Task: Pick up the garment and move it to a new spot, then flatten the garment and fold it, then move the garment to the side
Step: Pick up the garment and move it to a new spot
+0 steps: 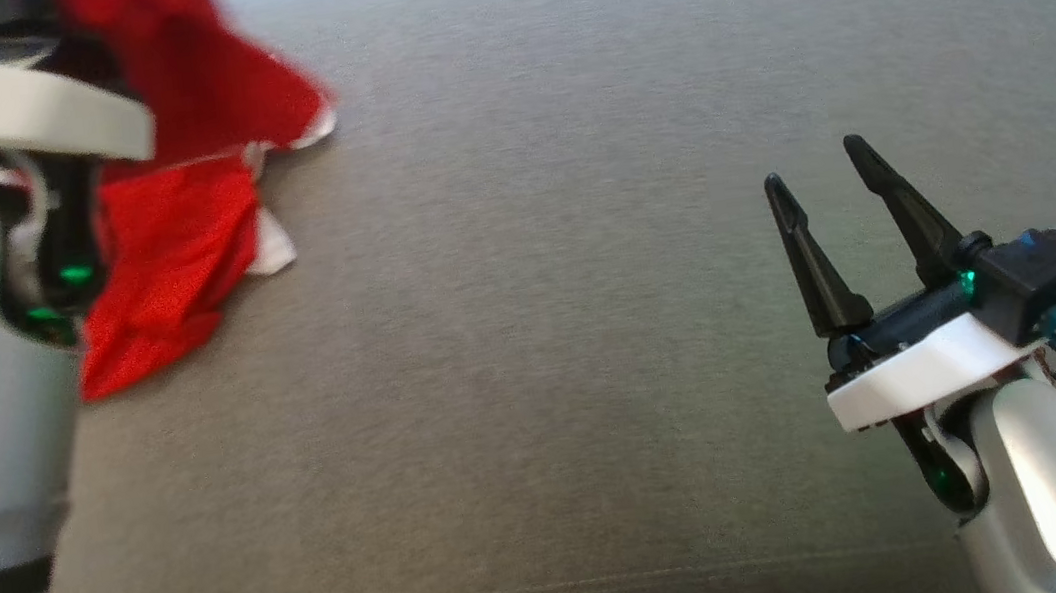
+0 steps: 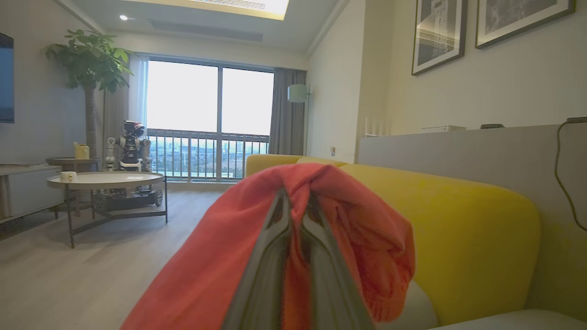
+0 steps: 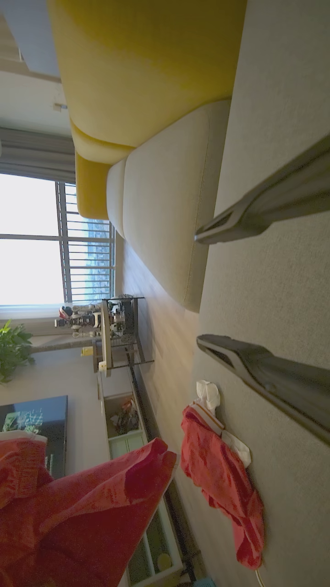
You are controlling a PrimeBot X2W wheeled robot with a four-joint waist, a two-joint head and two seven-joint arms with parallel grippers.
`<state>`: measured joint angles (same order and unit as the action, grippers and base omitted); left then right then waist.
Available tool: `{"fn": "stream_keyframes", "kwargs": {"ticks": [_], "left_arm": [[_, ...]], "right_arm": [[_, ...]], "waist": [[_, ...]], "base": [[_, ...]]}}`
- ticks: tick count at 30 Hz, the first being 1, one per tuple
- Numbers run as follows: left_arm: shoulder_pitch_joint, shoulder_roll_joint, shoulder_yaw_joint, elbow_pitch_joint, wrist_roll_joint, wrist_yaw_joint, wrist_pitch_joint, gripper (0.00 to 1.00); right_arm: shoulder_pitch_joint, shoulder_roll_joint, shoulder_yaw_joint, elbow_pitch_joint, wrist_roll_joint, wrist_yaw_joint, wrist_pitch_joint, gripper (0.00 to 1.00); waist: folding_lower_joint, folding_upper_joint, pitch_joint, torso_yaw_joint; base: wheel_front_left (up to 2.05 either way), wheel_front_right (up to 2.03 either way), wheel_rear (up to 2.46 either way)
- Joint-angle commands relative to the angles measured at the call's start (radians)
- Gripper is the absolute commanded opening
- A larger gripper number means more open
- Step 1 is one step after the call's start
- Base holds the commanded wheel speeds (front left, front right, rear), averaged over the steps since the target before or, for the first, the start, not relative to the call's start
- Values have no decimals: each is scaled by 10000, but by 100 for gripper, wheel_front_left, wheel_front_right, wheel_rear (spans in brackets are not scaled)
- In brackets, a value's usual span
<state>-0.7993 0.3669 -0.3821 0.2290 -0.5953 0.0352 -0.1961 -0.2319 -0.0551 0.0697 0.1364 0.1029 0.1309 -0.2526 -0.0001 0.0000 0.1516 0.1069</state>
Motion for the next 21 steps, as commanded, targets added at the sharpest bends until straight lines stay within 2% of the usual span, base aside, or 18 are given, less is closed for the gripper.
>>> {"fn": "stream_keyframes", "kwargs": {"ticks": [1, 6, 10, 15, 21], "left_arm": [[-374, 321, 345, -443, -21, 53, 57, 0], [-373, -143, -16, -1381, -40, 356, 469, 0], [-341, -593, -432, -1618, -40, 536, 771, 0], [-380, -1143, -994, -1285, 308, 751, 649, 0], [-589, -1987, -1406, -126, 590, 1084, 186, 0]], "right_arm": [[-203, 49, 198, -374, 110, -2, -90, 100], [-412, 49, 175, -748, 276, -2, -91, 100], [-537, 49, 119, -1209, 387, -2, -91, 100], [-670, 49, -32, -1966, 720, -2, -91, 100], [-699, 49, -131, -2414, 992, -2, -91, 100]], "waist": [[1, 0, 28, -430], [1, 0, 260, -1587], [1, 0, 537, -2544], [1, 0, 938, -3718], [1, 0, 1419, -4704]], "base": [[0, 0, 0], [0, 0, 0], [0, 0, 0], [0, 0, 0], [0, 0, 0]]}}
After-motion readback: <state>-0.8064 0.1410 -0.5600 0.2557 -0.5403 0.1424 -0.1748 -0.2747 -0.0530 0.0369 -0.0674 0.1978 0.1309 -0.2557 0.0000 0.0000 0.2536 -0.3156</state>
